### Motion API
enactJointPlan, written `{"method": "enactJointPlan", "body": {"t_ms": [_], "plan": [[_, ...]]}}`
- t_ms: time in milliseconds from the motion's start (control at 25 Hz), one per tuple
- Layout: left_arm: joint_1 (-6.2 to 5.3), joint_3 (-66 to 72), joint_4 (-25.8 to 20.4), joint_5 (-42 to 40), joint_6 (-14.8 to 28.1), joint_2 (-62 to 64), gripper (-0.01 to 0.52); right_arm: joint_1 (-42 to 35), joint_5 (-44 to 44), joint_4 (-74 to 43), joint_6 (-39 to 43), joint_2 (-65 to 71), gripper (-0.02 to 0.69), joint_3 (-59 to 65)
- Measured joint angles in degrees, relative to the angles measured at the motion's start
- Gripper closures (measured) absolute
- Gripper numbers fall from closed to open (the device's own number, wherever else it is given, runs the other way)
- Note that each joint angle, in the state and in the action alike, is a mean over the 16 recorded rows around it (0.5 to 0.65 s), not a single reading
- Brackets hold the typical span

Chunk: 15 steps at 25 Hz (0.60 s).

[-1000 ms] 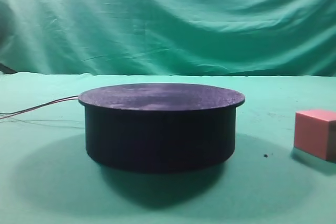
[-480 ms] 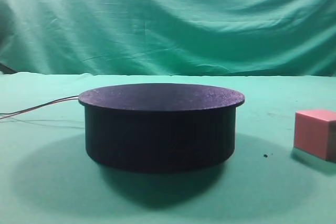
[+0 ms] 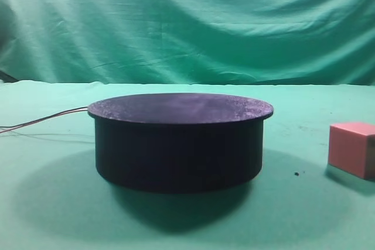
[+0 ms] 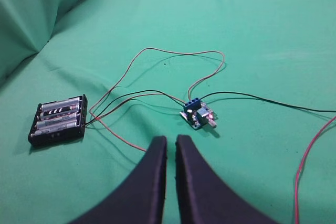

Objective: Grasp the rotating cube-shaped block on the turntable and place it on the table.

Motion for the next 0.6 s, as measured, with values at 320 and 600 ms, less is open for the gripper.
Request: {"method": "enactJointPlan", "body": {"t_ms": [320,600], "plan": [[0.00,0.00,0.00,0.00,0.00,0.00,0.514,-10.49,-9.34,0.55,-0.01,-13.94,0.655,14.67],[0.00,0.00,0.00,0.00,0.00,0.00,0.514,-13.46,-7.55,0.64,-0.01,-20.83,0.634,19.09]]}}
